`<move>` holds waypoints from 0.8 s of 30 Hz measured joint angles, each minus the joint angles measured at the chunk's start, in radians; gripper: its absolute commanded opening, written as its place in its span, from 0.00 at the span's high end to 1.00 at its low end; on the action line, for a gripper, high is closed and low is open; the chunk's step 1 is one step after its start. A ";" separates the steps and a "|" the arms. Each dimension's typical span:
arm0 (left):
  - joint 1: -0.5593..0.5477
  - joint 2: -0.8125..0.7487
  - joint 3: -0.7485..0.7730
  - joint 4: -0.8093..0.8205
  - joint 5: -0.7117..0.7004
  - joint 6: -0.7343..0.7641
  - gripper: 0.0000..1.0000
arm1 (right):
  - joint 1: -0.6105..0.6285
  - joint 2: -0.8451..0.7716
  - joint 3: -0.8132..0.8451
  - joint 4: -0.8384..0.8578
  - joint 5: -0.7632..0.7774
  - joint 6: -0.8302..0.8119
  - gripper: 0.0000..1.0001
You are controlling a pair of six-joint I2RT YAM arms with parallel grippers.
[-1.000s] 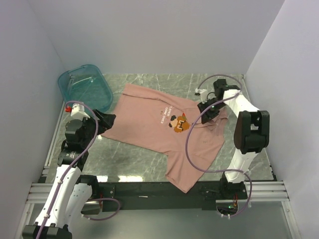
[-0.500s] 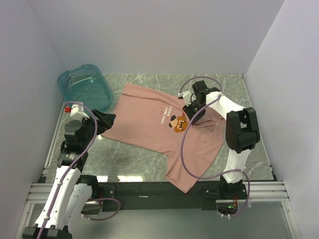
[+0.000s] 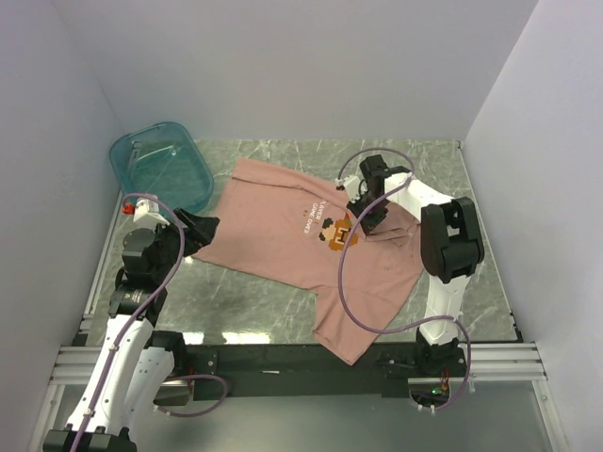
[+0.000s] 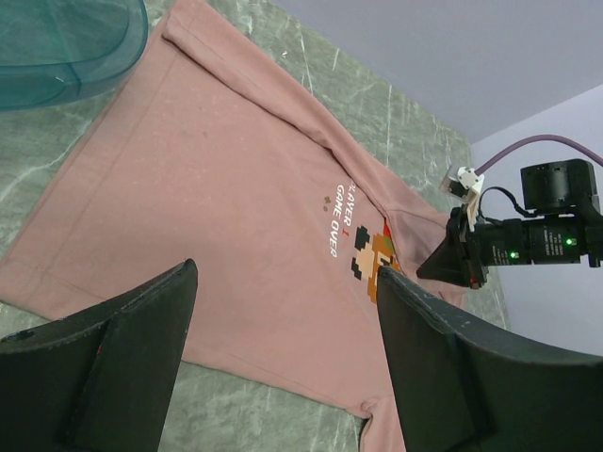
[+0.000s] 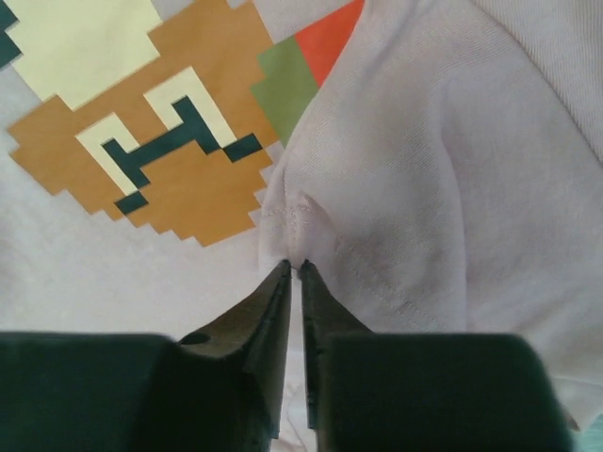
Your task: Fold and stack the t-shirts
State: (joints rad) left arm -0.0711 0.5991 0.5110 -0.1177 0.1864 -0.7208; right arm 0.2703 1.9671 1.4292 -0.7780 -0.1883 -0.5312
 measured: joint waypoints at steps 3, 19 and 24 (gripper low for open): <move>0.000 0.000 0.000 0.000 0.000 0.000 0.18 | 0.005 0.001 0.017 -0.007 -0.015 0.000 1.00; 0.000 0.001 0.000 0.000 -0.001 0.001 0.17 | 0.089 0.052 0.174 -0.078 -0.149 0.068 1.00; 0.000 0.001 0.000 0.000 -0.001 0.001 0.17 | 0.101 0.096 0.182 -0.090 -0.153 0.084 0.84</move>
State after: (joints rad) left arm -0.0711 0.6003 0.5110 -0.1177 0.1856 -0.7200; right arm 0.3710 2.0628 1.6108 -0.8677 -0.3412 -0.4477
